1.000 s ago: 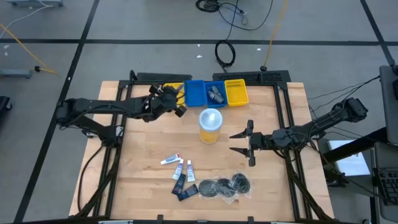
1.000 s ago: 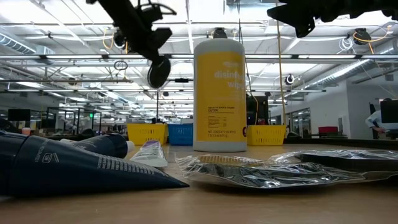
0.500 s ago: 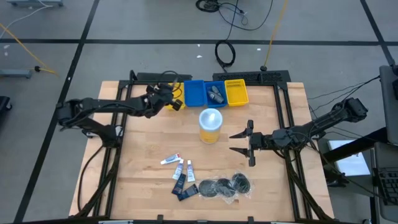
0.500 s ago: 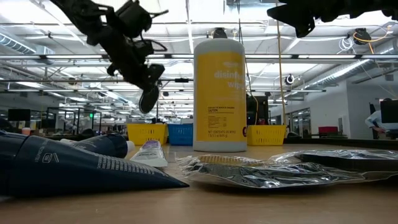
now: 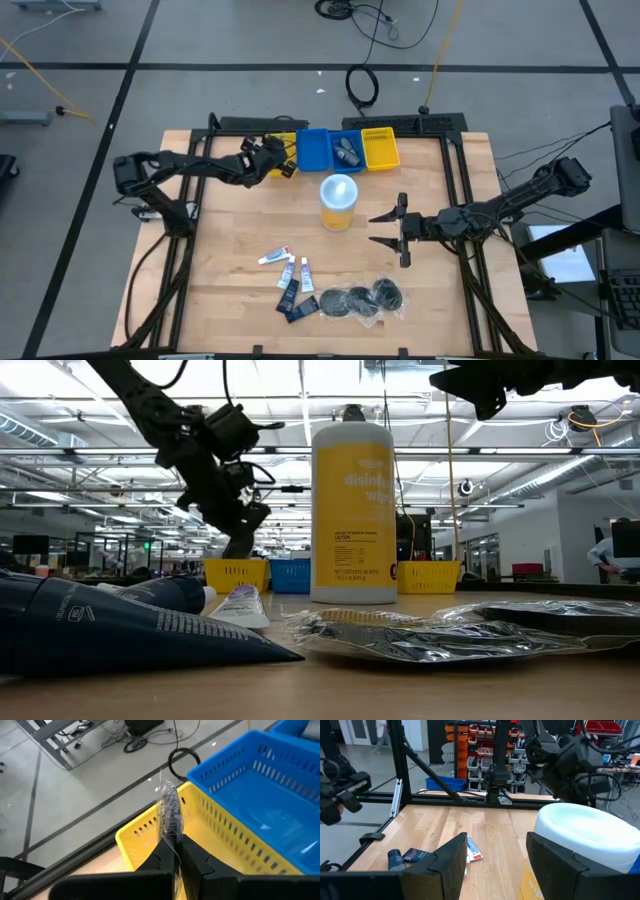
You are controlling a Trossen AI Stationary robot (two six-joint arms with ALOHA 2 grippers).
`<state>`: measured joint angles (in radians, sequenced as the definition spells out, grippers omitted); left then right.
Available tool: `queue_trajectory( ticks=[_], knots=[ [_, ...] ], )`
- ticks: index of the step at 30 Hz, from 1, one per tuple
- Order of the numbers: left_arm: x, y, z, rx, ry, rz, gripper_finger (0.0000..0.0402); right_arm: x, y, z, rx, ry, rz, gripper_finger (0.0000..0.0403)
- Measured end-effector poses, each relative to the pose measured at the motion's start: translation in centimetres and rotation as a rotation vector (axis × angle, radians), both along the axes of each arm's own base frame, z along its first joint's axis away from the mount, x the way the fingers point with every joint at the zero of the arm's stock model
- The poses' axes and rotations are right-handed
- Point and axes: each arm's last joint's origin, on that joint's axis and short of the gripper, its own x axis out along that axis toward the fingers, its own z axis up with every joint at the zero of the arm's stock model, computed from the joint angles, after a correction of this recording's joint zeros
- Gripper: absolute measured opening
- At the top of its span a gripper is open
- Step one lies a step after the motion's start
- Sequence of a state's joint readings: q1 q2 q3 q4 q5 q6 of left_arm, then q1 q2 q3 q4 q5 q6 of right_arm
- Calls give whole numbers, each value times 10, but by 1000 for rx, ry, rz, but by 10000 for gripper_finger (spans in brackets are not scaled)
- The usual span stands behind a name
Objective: Pick & Place Travel size toiletries
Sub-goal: Put the hairbrush into the left yellow basket
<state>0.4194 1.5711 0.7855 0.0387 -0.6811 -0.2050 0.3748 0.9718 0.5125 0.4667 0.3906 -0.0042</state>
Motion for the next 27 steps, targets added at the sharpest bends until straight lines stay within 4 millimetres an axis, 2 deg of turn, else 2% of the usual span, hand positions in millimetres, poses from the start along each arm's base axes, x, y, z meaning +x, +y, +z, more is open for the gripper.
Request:
queue_trajectory(
  ticks=[10, 19, 27],
  knots=[
    [6, 1, -9, -12, 8, -32, 42, 0, 0, 0, -8, 1, 0, 196],
    [6, 1, -9, -12, -4, -24, 127, 0, 0, -1, -11, 8, 0, 196],
    [4, 1, 6, 19, -61, -30, 182, 0, 0, -5, 15, 44, -3, 196]
  ],
)
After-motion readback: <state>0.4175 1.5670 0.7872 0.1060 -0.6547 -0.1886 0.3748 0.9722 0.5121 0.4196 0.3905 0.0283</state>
